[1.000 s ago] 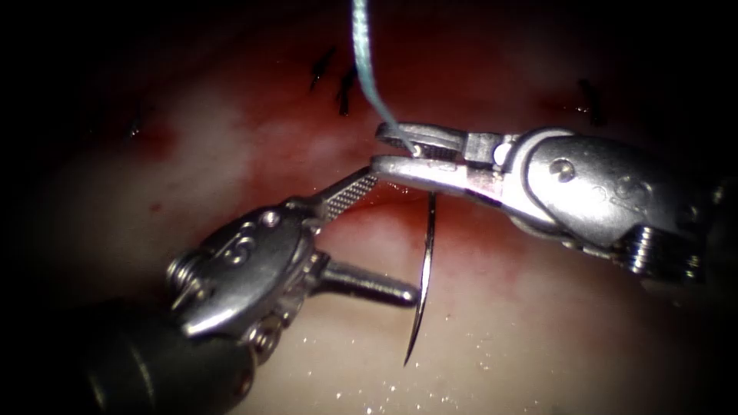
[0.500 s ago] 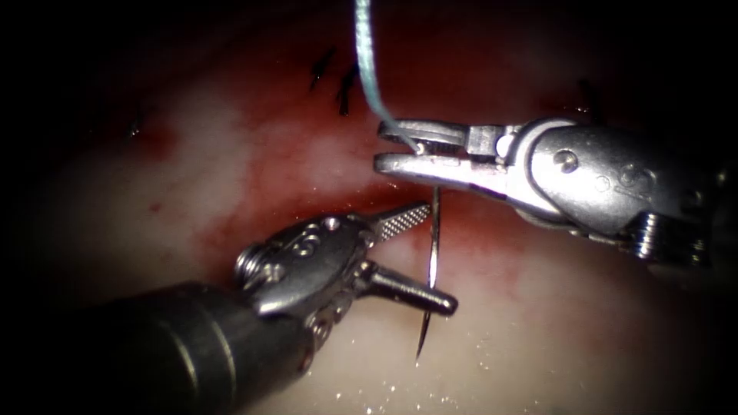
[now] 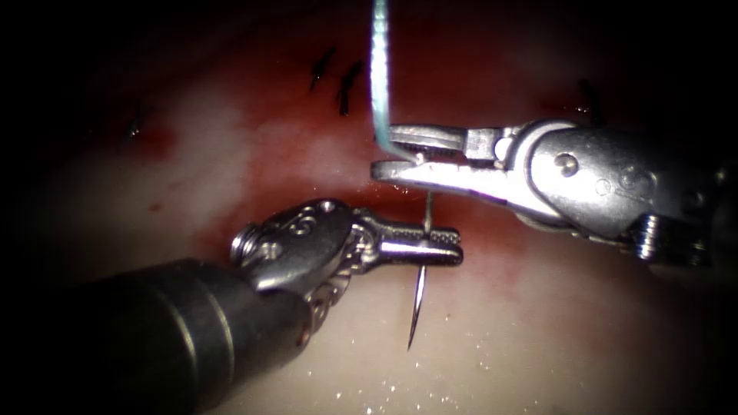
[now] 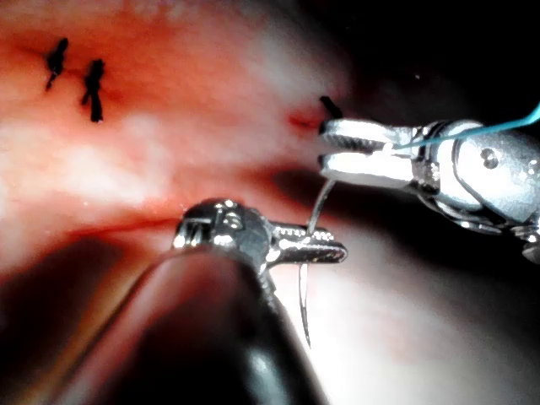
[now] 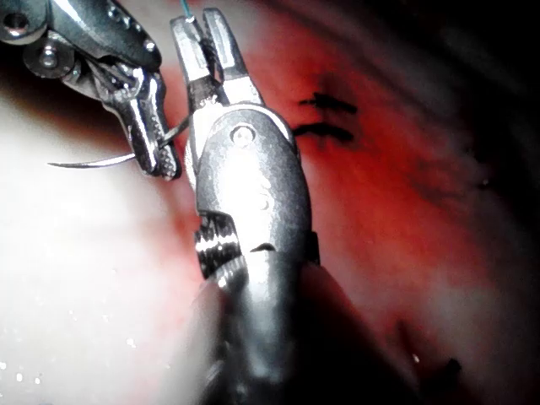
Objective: Wound Closure
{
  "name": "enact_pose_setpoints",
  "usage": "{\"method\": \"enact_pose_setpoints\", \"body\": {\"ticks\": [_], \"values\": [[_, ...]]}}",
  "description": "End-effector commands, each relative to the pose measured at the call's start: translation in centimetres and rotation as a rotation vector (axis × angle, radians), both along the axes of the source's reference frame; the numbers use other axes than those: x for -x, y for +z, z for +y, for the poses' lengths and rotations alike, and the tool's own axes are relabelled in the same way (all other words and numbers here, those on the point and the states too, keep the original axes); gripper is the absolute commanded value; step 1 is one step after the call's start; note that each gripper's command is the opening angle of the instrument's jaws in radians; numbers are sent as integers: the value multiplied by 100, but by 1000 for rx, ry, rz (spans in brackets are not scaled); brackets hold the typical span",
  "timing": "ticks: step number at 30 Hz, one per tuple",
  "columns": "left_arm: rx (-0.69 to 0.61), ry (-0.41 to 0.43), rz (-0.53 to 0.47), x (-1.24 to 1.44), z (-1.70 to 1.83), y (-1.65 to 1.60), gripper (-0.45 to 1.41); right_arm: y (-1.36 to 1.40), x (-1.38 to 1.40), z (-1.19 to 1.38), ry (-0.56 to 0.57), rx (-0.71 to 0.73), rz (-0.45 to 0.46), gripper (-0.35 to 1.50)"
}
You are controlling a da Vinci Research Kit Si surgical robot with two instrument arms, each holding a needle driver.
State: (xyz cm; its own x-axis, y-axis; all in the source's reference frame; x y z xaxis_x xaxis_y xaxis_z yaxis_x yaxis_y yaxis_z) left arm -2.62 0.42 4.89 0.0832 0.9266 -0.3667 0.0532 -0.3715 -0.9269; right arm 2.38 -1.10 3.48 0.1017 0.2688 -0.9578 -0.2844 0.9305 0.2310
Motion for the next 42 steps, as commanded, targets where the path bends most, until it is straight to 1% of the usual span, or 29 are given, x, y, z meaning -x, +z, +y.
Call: {"method": "enact_pose_setpoints", "body": {"ticks": [1, 3, 5, 6, 7, 9, 12, 14, 16, 20, 22, 23, 28, 29, 32, 34, 42], "values": [[3, -4, 2, 5, 1, 6, -45, 6, -8, -1, -7, -1, 0, -35], [1, -13, 8, 4, 2, 6, -45, 6, -8, -1, -12, -2, -3, -35], [0, -23, 7, 3, 2, 5, -45, 5, -8, -2, -13, -33, 1, -35], [-1, -33, 10, 3, 3, 5, -45, 5, -9, -2, -11, -50, 5, -23], [-1, -42, 6, 2, 4, 5, -45, 4, -9, -2, -11, -63, 6, 4], [-2, -58, 4, 1, 5, 4, -45, 4, -10, -2, -12, -70, 5, 27], [-4, -75, 1, -1, 8, 3, -45, 2, -14, -2, -13, -78, 3, 67], [11, -78, 6, -3, 9, 3, -45, 1, -17, -2, -13, -80, 1, 84], [11, -84, 5, -4, 9, 3, -45, -1, -20, -2, -18, -84, -3, 93], [23, -89, 6, -7, 8, 3, -45, -7, -23, 0, -15, -89, -3, 94], [23, -88, 6, -9, 7, 3, -45, -9, -24, 0, -12, -63, -19, 89], [23, -89, 8, -9, 7, 3, -45, -10, -25, 0, -13, -40, -45, 88], [22, -89, 10, -11, 6, 2, -45, -13, -29, -1, -44, 49, -85, 78], [22, -91, 12, -12, 6, 2, -45, -13, -30, -1, -47, 65, -93, 73], [21, -92, 14, -13, 5, 1, -45, -13, -31, -1, -39, 78, -123, 67], [21, -93, 17, -14, 4, 0, -45, -11, -30, 0, -40, 87, -141, 67], [17, -100, 15, -13, 5, -4, -45, -10, -36, 0, -30, 94, -143, 56]]}}
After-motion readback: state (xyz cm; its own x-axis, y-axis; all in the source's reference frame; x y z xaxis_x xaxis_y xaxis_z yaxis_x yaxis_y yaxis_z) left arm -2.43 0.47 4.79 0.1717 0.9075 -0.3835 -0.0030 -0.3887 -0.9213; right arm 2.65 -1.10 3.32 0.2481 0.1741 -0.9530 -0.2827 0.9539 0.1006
